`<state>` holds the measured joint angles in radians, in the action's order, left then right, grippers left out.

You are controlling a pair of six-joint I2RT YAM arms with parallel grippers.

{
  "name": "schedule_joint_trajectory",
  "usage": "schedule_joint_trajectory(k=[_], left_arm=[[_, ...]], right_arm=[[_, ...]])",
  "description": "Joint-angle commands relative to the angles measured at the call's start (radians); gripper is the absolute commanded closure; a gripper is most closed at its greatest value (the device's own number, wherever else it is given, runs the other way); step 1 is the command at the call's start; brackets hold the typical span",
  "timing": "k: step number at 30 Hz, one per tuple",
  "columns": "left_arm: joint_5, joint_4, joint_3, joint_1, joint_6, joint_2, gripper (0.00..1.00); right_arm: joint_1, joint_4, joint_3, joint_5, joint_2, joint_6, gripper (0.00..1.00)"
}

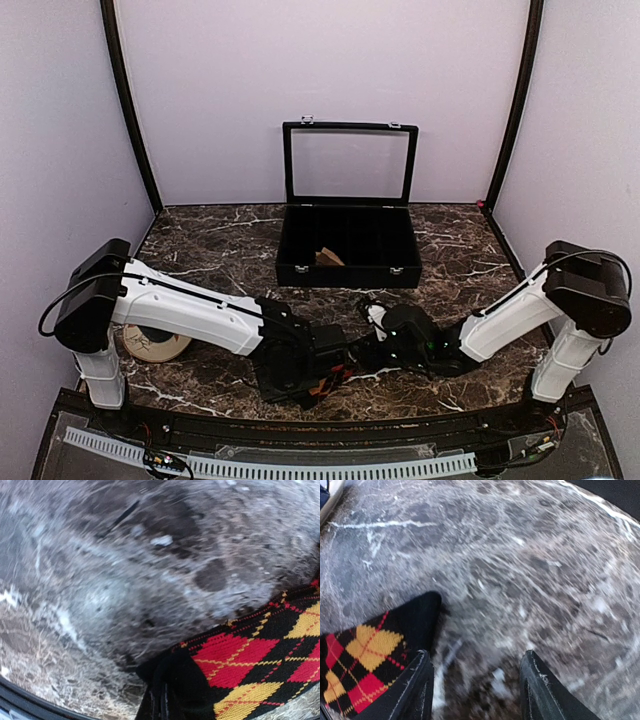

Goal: Roll the socks
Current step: Adjust the sock at the center of the board.

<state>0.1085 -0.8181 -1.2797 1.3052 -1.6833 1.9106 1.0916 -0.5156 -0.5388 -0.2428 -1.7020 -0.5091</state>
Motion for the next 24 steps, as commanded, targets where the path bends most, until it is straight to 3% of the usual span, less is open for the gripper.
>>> schedule_joint_trajectory(k=[1,12,24], left_arm=[[0.066,0.02,-0.002,-0.01,0.091,0.017,1.0],[0.132,0.047,0.006,-0.027,0.195,0.055,0.99],[0.276,0.03,-0.051,-0.13,0.418,0.1,0.98]], right_arm=[[-0.01,0.17,0.025,-0.018,0.064,0.014,0.45],[-0.01,0.254,0.018,-0.016,0.169,0.032,0.45],[-0.01,0.328,0.002,-0.048,0.233,0.047,0.44]])
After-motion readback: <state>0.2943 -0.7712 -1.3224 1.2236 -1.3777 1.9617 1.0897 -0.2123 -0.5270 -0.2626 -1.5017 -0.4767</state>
